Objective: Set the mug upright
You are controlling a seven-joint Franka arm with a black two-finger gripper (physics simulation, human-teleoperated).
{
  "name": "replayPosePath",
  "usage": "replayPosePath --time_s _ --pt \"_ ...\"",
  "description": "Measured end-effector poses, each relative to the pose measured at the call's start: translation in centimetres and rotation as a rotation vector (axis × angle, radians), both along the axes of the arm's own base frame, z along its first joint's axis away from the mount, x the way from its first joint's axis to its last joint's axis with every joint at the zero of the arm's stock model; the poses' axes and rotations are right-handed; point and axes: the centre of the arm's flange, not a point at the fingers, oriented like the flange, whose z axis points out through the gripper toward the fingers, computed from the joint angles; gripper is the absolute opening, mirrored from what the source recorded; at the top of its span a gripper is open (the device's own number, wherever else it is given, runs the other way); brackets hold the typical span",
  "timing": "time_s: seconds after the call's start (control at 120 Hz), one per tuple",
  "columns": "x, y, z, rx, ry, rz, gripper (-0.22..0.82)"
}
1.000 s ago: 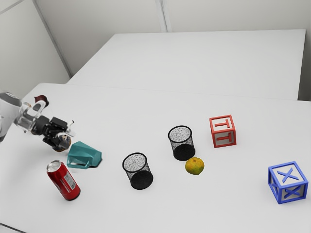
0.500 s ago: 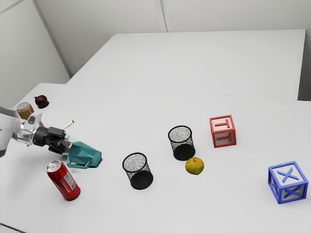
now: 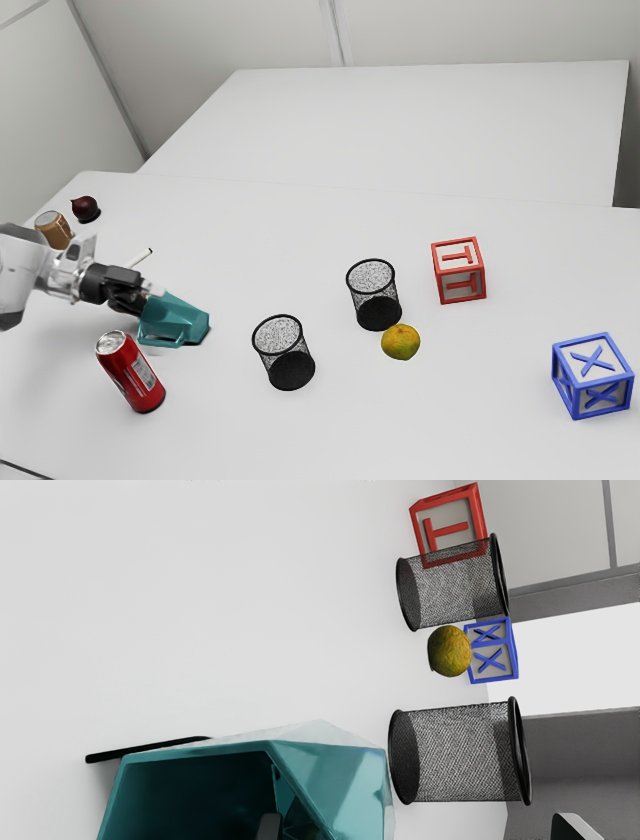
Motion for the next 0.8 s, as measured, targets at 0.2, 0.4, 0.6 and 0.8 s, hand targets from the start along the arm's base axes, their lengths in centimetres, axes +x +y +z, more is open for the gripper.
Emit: replayPosePath --time_s 0.2,0.4,0.6,0.8 --pt "-0.3 -0.9 -0.9 -0.020 -0.005 0.000 0.40" --pt "-0.2 -0.9 -0.7 -0.024 -0.018 0.006 0.01" --pt "-0.1 -0.9 -0.5 -0.027 -0.029 0.012 -0.12" --pt "0.6 -1.1 1.0 -0.018 -0.057 0.006 -0.15"
